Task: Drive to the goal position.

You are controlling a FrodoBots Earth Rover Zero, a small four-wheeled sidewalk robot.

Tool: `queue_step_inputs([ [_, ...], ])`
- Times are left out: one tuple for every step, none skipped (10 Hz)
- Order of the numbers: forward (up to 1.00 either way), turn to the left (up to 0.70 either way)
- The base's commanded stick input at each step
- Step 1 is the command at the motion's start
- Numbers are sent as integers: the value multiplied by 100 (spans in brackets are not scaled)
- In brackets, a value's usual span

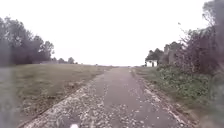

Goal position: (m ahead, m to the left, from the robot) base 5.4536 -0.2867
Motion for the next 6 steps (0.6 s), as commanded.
queue_step_inputs([
  [70, -18],
  [70, -23],
  [70, -27],
  [70, -32],
  [70, -35],
  [70, -35],
])
